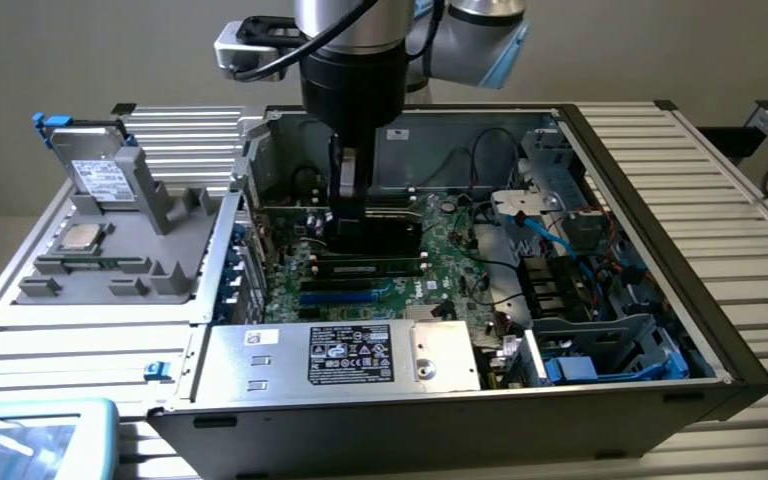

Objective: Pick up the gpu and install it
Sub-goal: 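Insert the gpu into the slot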

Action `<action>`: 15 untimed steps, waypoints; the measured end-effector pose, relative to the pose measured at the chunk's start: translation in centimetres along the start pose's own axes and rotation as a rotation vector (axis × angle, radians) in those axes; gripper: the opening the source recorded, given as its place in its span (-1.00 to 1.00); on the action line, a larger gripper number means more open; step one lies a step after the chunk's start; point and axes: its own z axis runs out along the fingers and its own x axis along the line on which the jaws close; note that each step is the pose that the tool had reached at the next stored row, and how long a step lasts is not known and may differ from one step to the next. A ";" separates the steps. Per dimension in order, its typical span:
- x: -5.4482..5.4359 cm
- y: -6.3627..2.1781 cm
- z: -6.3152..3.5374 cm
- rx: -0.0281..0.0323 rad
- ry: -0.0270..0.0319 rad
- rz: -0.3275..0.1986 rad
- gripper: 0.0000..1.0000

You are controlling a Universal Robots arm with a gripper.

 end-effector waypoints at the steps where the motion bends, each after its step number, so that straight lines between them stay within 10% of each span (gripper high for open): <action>1: 0.1 0.01 0.19 0.0000 0.0000 0.000 -0.44; 15: 0.0 0.29 2.74 -0.0013 0.0020 -0.057 -0.44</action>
